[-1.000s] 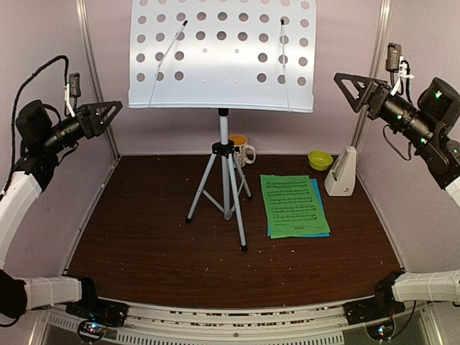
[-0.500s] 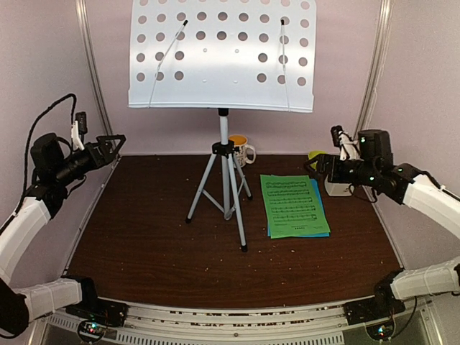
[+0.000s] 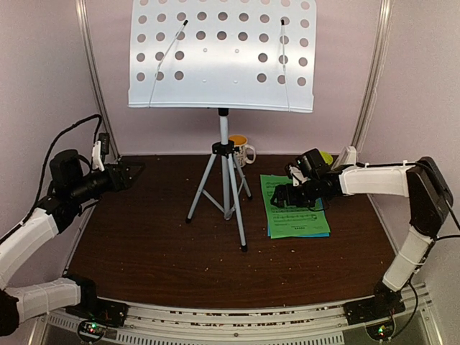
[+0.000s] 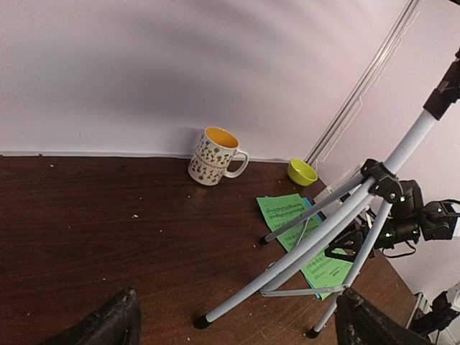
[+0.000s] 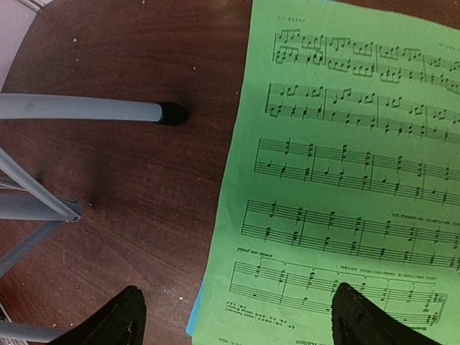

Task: Set up the instrument practice props

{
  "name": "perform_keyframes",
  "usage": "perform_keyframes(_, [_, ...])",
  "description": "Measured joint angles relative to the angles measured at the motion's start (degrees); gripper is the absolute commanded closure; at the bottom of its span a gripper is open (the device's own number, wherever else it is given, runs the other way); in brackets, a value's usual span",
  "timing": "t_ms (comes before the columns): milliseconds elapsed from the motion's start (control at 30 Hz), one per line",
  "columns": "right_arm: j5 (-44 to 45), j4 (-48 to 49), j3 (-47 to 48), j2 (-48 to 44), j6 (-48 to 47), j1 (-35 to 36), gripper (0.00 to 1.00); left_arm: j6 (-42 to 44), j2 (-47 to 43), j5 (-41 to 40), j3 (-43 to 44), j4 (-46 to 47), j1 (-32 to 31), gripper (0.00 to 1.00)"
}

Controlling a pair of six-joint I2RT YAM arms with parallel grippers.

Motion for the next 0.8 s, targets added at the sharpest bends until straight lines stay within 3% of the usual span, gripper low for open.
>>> perform_keyframes(333, [-0.76, 2.54, -0.24, 7.72, 3.13, 1.11, 0.13, 2.49, 0.13, -1.2, -1.4, -0.04, -2.01, 0.08])
perform_keyframes(800, [-3.85, 11.45, -13.05, 0.46, 9.05, 6.64, 0.15, 5.11, 1.16, -2.47, -1.4, -0.07, -5.97, 0.11])
